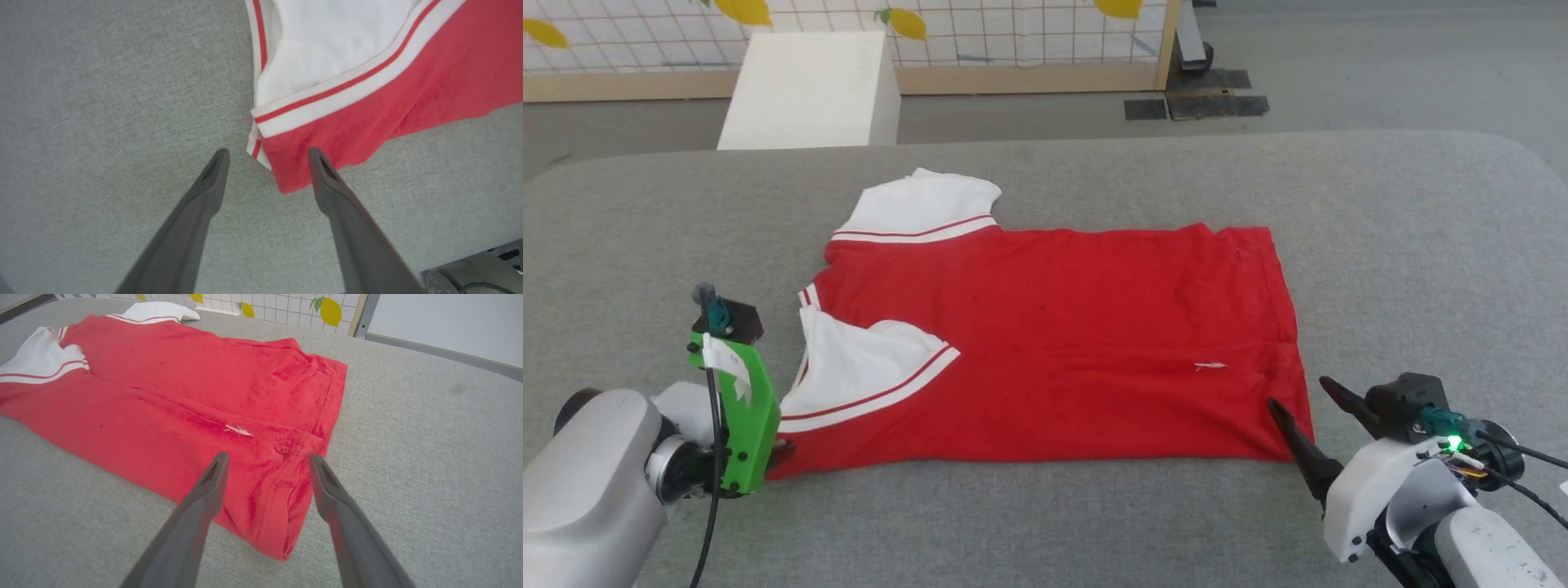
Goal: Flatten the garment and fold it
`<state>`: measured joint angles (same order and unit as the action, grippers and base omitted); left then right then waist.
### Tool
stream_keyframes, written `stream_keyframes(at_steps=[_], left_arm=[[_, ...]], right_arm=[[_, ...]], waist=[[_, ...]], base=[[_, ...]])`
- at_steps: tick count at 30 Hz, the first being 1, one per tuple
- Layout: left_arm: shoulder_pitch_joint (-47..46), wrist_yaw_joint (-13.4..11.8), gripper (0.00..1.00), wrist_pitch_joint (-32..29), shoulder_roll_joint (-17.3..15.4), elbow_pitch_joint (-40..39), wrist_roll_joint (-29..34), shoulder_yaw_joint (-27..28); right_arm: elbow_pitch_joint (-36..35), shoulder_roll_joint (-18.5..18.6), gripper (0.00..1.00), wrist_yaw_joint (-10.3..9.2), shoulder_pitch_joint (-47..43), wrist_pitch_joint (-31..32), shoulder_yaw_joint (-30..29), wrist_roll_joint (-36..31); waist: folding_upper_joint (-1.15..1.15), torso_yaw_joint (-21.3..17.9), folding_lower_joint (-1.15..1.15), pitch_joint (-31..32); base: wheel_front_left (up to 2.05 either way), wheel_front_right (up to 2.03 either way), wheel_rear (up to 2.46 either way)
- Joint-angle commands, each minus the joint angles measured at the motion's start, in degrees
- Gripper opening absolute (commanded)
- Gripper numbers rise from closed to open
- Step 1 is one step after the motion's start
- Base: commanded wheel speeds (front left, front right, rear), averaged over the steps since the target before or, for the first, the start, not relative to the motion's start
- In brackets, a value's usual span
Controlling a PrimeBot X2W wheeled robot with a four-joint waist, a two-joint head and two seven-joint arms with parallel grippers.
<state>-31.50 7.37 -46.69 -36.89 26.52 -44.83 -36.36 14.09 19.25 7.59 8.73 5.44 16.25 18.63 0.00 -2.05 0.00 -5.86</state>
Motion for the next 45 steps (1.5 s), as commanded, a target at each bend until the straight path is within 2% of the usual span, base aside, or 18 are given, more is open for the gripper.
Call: stream_keyframes(at_steps=[1, 8, 9, 10, 16, 20, 24, 29, 32, 35, 38, 45], left_arm=[[-0.99, 0.10, 1.00, -0.96, -0.33, 0.87, -0.39, -0.26], [-2.31, -0.25, 1.00, -3.17, 1.48, 6.37, 0.01, -2.10], [-2.12, -0.19, 0.45, -3.85, 1.72, 7.06, -0.27, -2.65], [-2.07, -0.15, 0.00, -4.03, 1.86, 7.41, -0.50, -2.93], [-2.23, 0.07, 0.00, -2.40, 1.70, 7.81, -1.80, -4.61], [-2.28, 0.10, 0.00, -1.05, 0.97, 6.22, -3.13, -6.17], [-2.02, 0.11, 0.00, 0.23, -0.06, 4.34, -4.71, -7.70], [-2.28, 0.11, 0.00, 1.27, -0.81, 3.23, -5.67, -9.46], [-2.78, 0.11, 0.00, 1.75, -0.79, 3.03, -5.98, -10.28], [-3.51, 0.11, 0.00, 2.30, -0.73, 2.98, -6.14, -11.20], [-4.53, 0.12, 0.00, 2.67, -0.64, 3.00, -6.28, -11.89], [-7.16, 0.12, 0.00, 3.73, -0.68, 3.39, -6.39, -13.81]], right_arm=[[-0.17, -0.07, 1.00, -0.10, 0.94, 0.33, 0.32, 0.20], [0.43, 0.29, 1.00, -0.10, 3.37, 0.52, 2.28, 1.01], [0.59, 0.47, 1.00, -0.10, 3.73, 0.56, 2.55, 1.17], [0.66, 0.71, 1.00, -0.10, 4.07, 0.61, 2.74, 1.31], [-0.33, 3.55, 1.00, -0.10, 8.03, 1.20, 3.49, 1.86], [-1.15, 6.48, 1.00, -0.10, 12.91, 6.26, 5.84, 3.23], [-0.89, 10.66, 1.00, -0.10, 19.13, 17.89, 12.57, 8.02], [1.52, 15.32, 1.00, -0.10, 26.41, 35.53, 23.26, 18.38], [2.91, 17.15, 1.00, -0.10, 29.60, 42.33, 28.72, 22.06], [5.54, 16.87, 1.00, -0.10, 31.71, 46.51, 32.32, 25.84], [9.66, 14.96, 1.00, -0.10, 32.57, 46.86, 32.70, 27.65], [22.90, 6.10, 1.00, -0.10, 31.74, 42.42, 30.83, 28.04]], waist=[[0.00, -1.14, 0.00, -1.22], [0.00, -3.00, 0.00, -3.25], [0.00, -3.16, 0.00, -3.24], [0.00, -3.23, 0.00, -3.18], [0.00, -2.74, 0.00, -1.75], [0.00, -2.26, 0.00, -0.54], [0.00, -2.14, 0.00, 0.54], [0.00, -1.77, 0.00, 1.13], [0.00, -1.36, 0.00, 0.98], [0.00, -0.91, 0.00, 0.36], [0.00, -0.43, 0.00, -0.61], [0.00, 0.69, 0.00, -2.71]], base=[[0.00, 0.00, 0.00], [0.00, 0.00, 0.00], [0.00, 0.00, 0.00], [0.00, 0.00, 0.00], [0.00, 0.00, 0.00], [0.00, 0.00, 0.00], [0.00, 0.00, 0.00], [0.00, 0.00, 0.00], [0.00, 0.00, 0.00], [0.00, 0.00, 0.00], [0.00, 0.00, 0.00], [0.00, 0.00, 0.00]])
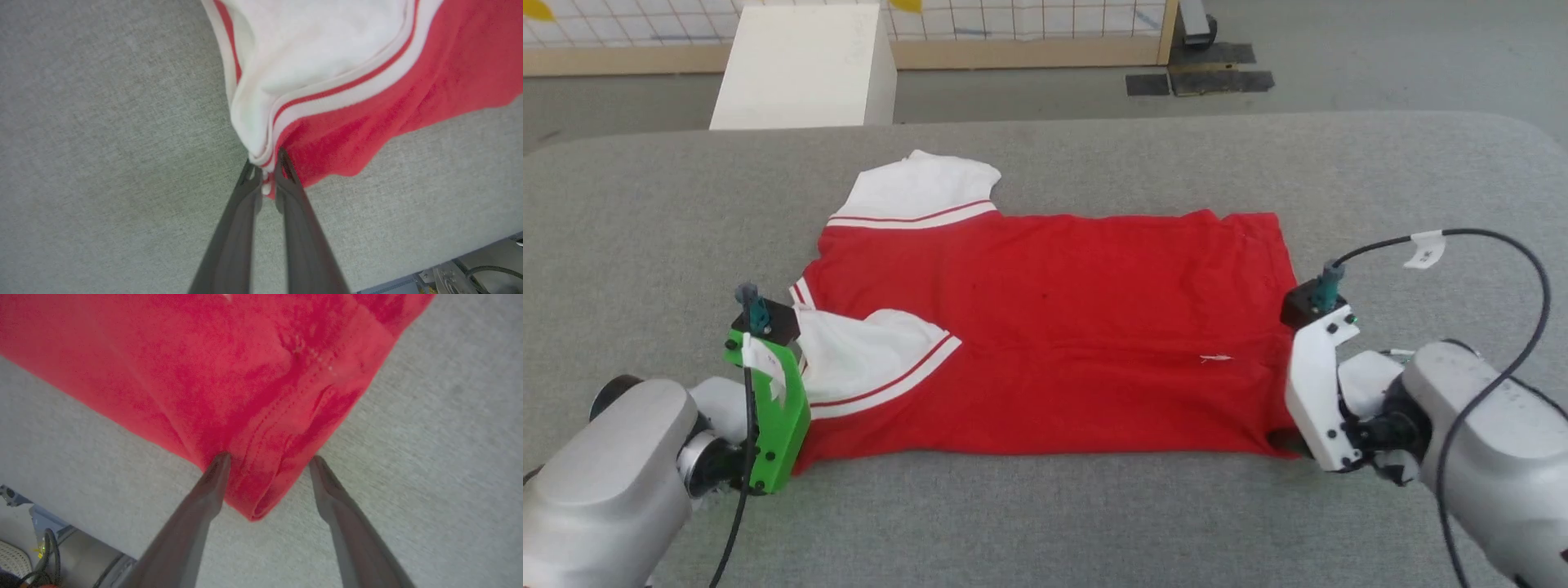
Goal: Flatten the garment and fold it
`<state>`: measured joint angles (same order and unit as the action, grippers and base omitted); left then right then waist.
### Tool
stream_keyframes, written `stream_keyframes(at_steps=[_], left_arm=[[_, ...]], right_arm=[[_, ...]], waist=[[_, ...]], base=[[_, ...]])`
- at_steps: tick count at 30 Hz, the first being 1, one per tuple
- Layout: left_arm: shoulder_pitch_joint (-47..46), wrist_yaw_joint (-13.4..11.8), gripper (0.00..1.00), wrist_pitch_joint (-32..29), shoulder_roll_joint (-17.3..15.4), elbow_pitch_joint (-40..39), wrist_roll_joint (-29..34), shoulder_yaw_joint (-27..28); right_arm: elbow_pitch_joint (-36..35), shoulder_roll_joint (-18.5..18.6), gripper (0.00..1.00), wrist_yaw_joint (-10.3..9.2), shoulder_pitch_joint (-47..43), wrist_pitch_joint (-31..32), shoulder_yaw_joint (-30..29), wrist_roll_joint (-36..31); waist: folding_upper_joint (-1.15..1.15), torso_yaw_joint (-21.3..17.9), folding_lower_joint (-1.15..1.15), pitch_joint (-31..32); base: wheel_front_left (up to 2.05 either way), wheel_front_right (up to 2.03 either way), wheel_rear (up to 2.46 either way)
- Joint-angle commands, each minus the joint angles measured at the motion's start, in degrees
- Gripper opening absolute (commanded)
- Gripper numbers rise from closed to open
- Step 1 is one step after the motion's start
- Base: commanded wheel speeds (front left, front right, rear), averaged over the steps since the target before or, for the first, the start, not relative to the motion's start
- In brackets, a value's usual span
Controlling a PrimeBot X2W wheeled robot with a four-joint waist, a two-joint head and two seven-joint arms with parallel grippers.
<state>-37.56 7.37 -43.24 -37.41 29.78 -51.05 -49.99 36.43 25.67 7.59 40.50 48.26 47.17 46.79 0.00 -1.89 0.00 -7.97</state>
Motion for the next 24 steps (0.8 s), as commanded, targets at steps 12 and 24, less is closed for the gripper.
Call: stream_keyframes(at_steps=[12, 24], left_arm=[[-1.54, 0.12, 0.00, 2.34, -1.20, 2.00, -2.09, -3.05], [3.05, 0.12, 0.00, 10.37, -3.28, -1.20, -6.30, -2.09]], right_arm=[[6.52, -2.88, 0.00, -0.10, -0.54, -4.56, 4.88, 0.14], [-3.01, 3.22, 0.00, -0.10, -0.70, -15.60, 7.70, 3.68]], waist=[[0.00, -0.11, 0.00, -0.33], [0.00, -0.66, 0.00, 6.01]], base=[[0.00, 0.00, 0.00], [0.00, 0.00, 0.00]])
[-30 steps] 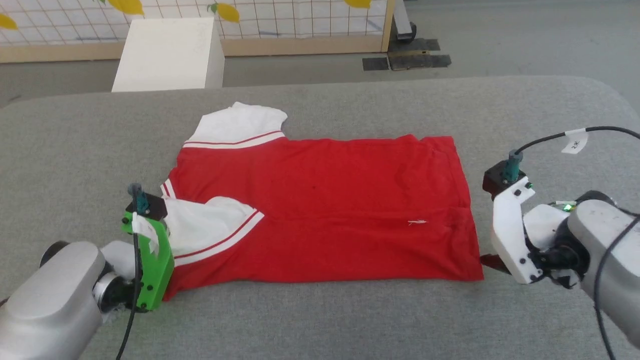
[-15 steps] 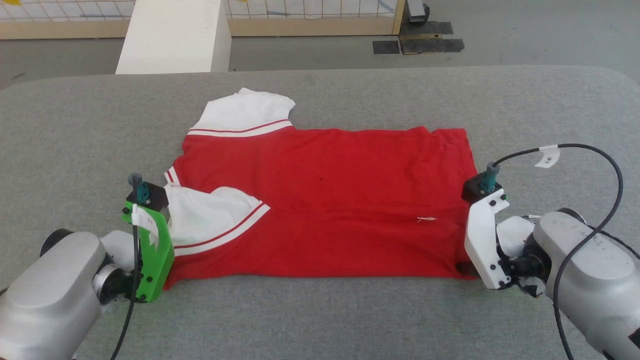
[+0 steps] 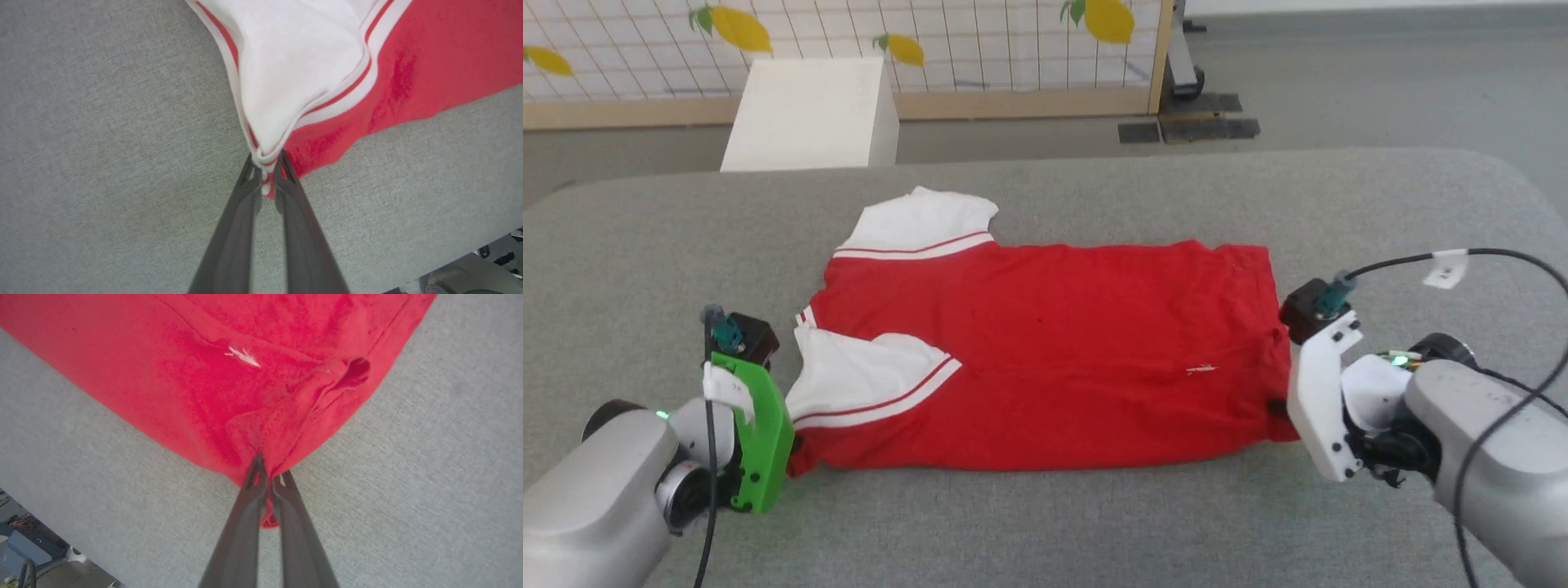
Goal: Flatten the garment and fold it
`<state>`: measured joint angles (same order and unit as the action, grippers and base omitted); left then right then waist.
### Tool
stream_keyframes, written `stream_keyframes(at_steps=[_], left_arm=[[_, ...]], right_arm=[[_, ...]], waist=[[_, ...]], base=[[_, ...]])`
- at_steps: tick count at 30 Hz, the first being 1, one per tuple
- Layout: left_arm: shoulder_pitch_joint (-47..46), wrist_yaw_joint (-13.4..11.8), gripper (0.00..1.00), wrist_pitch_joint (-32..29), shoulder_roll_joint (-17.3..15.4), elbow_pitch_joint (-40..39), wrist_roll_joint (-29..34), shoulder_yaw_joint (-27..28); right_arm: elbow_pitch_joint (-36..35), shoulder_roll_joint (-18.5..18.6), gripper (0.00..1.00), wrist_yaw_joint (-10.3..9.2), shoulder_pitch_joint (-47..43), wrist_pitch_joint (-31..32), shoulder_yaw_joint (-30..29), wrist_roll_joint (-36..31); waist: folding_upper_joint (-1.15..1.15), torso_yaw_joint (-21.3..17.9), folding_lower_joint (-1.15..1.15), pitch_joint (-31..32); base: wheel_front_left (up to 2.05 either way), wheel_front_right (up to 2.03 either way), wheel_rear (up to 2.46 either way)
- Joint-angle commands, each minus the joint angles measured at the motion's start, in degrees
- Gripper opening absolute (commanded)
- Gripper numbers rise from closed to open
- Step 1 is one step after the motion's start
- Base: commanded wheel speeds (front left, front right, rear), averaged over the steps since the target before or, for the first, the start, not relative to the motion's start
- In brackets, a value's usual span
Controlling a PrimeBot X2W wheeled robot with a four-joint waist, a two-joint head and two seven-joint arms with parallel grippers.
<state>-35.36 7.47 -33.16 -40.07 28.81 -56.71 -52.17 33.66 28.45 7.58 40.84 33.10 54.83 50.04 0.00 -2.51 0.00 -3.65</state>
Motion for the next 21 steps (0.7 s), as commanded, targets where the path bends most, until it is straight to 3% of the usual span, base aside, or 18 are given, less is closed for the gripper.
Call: stream_keyframes(at_steps=[1, 11, 16, 21], left_arm=[[1.42, 0.02, 0.00, 0.79, -1.30, -0.99, -0.75, 0.05], [11.21, -2.24, 0.00, 3.18, -9.20, -12.24, -2.38, -0.38], [15.85, -4.24, 0.00, 3.58, -10.12, -15.48, -4.29, -0.85], [18.95, -5.95, 0.00, 3.90, -9.81, -15.66, -5.89, -1.20]], right_arm=[[-1.37, 1.29, 0.00, -0.09, -1.35, -1.07, 0.16, 0.71], [-14.32, 11.81, 0.00, -0.09, -9.65, -3.83, 0.03, 2.20], [-18.54, 15.04, 0.00, -0.09, -16.60, -3.82, -1.32, 2.70], [-19.78, 15.40, 0.00, -0.09, -21.92, -3.10, -3.75, 2.55]], waist=[[0.00, -0.03, 0.00, 2.15], [0.00, 0.93, 0.00, 5.06], [0.00, 1.82, 0.00, 5.42], [0.00, 2.06, 0.00, 4.70]], base=[[0.00, 0.00, 0.00], [0.00, 0.00, 0.00], [0.00, 0.00, 0.00], [0.00, 0.00, 0.00]])
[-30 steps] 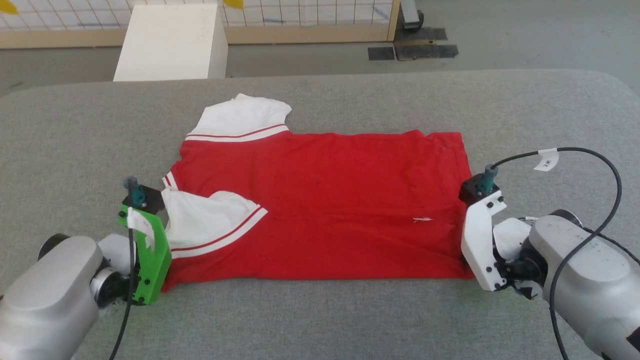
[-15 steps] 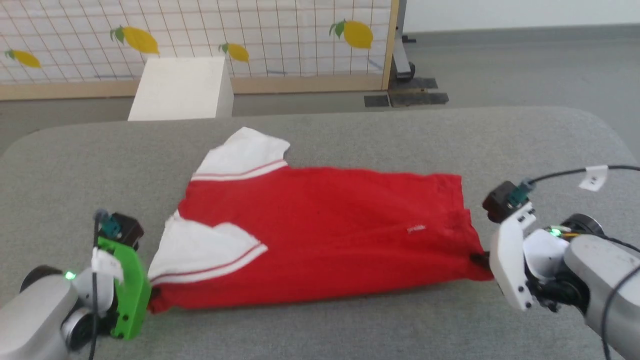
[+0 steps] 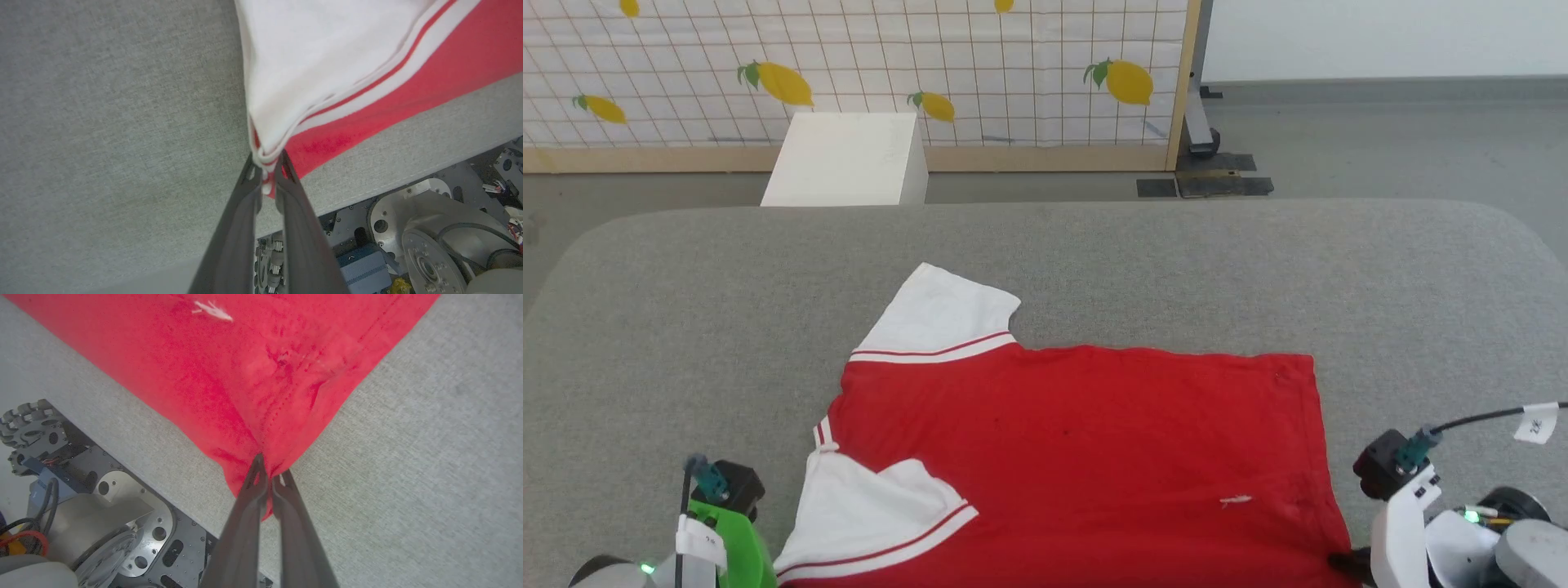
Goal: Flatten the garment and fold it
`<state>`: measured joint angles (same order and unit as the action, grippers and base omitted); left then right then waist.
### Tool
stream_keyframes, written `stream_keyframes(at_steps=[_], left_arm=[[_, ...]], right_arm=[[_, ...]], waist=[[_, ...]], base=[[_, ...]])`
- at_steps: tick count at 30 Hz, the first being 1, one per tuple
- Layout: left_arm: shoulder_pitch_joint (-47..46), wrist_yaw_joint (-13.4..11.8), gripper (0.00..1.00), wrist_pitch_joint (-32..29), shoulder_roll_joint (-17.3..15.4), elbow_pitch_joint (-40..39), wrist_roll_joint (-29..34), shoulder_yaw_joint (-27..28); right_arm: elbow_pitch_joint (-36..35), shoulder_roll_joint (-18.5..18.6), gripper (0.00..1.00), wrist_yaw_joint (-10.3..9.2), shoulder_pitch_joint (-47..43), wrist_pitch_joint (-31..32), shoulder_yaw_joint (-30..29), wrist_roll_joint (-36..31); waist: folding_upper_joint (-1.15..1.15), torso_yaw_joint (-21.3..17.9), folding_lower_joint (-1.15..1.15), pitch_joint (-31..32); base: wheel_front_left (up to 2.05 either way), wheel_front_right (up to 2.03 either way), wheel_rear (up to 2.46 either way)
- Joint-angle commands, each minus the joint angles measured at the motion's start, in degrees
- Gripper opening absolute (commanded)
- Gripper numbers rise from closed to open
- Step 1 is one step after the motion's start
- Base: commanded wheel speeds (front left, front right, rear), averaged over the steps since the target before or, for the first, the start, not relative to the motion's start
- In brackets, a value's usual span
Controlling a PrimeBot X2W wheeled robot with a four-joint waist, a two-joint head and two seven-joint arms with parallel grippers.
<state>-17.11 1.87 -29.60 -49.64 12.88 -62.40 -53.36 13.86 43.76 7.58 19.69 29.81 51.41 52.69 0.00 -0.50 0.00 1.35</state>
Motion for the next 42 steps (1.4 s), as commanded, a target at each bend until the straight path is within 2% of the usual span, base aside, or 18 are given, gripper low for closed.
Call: stream_keyframes(at_steps=[1, 5, 6, 7, 8, 14, 18, 23, 25, 28, 32, 35, 38, 42], left_arm=[[1.10, -0.57, 0.00, 0.56, 0.10, 0.71, -0.56, 0.03], [1.76, -0.74, 0.00, 1.42, 1.44, 2.91, -0.89, -0.14], [1.74, -0.79, 0.00, 1.79, 1.84, 3.44, -0.84, -0.11], [1.68, -0.89, 0.48, 2.44, 2.35, 4.07, -0.72, -0.01], [1.56, -0.90, 1.00, 3.16, 2.61, 4.44, -0.16, -0.06], [0.98, -1.26, 1.00, 9.33, 2.06, 2.99, 2.43, 1.41], [-1.67, -2.96, 1.00, 14.02, 0.12, -0.49, 5.19, 4.06], [-7.24, -6.59, 1.00, 19.89, -0.18, -1.99, 9.72, 7.67], [-10.46, -7.88, 1.00, 21.69, 0.89, -0.91, 11.50, 8.84], [-15.10, -8.46, 1.00, 22.90, 2.55, 1.70, 13.22, 9.87], [-22.26, -7.82, 1.00, 22.16, 4.88, 6.82, 14.84, 10.37], [-28.04, -6.11, 1.00, 19.24, 6.75, 11.00, 15.44, 9.86], [-33.41, -3.92, 1.00, 14.56, 8.25, 14.84, 15.72, 8.74], [-39.12, -0.71, 1.00, 5.97, 9.80, 19.33, 14.89, 6.96]], right_arm=[[0.25, -0.17, 0.00, -0.09, -1.61, 0.46, -0.88, -0.16], [1.94, -1.82, 0.00, -0.09, -3.58, 1.08, -2.61, -1.16], [2.23, -2.26, 0.11, -0.09, -3.86, 1.11, -2.92, -1.49], [2.35, -2.81, 0.60, -0.09, -4.03, 0.55, -3.32, -2.40], [2.37, -3.25, 1.00, -0.09, -4.21, 0.02, -3.63, -3.19], [0.77, -4.62, 1.00, -0.09, -6.34, -6.57, -9.04, -7.66], [-2.07, -5.94, 1.00, -0.09, -8.55, -12.85, -17.46, -12.26], [-5.78, -12.28, 1.00, -0.09, -11.84, -20.79, -30.48, -20.81], [-7.87, -16.06, 1.00, -0.09, -13.29, -23.17, -35.29, -24.92], [-10.94, -21.40, 1.00, -0.09, -14.86, -26.14, -41.14, -29.60], [-15.34, -28.25, 1.00, -0.09, -16.59, -29.83, -47.03, -34.43], [-18.25, -32.52, 1.00, -0.09, -17.31, -32.32, -49.70, -37.25], [-20.47, -35.66, 1.00, -0.09, -17.63, -33.88, -50.80, -39.24], [-21.81, -37.41, 1.00, -0.09, -17.26, -34.87, -51.02, -41.06]], waist=[[0.00, 0.05, 0.00, -0.54], [0.00, -0.05, 0.00, -1.30], [0.00, -0.03, 0.00, -1.38], [0.00, 0.01, 0.00, -1.39], [0.00, 0.04, 0.00, -1.24], [0.00, 0.02, 0.00, 0.77], [0.00, -0.18, 0.00, 1.14], [0.00, -1.56, 0.00, -0.51], [0.00, -2.45, 0.00, -1.94], [0.00, -3.81, 0.00, -4.30], [0.00, -5.80, 0.00, -8.19], [0.00, -7.39, 0.00, -11.30], [0.00, -9.07, 0.00, -14.28], [0.00, -10.99, 0.00, -17.66]], base=[[0.00, 0.00, 0.00], [0.00, 0.00, 0.00], [0.00, 0.00, 0.00], [0.00, 0.00, 0.00], [0.00, 0.00, 0.00], [0.00, 0.00, 0.00], [0.00, 0.00, 0.00], [0.00, 0.00, 0.00], [0.00, 0.00, 0.00], [0.00, 0.00, 0.00], [0.00, 0.00, 0.00], [0.00, 0.00, 0.00], [0.00, 0.00, 0.00], [0.00, 0.00, 0.00]])
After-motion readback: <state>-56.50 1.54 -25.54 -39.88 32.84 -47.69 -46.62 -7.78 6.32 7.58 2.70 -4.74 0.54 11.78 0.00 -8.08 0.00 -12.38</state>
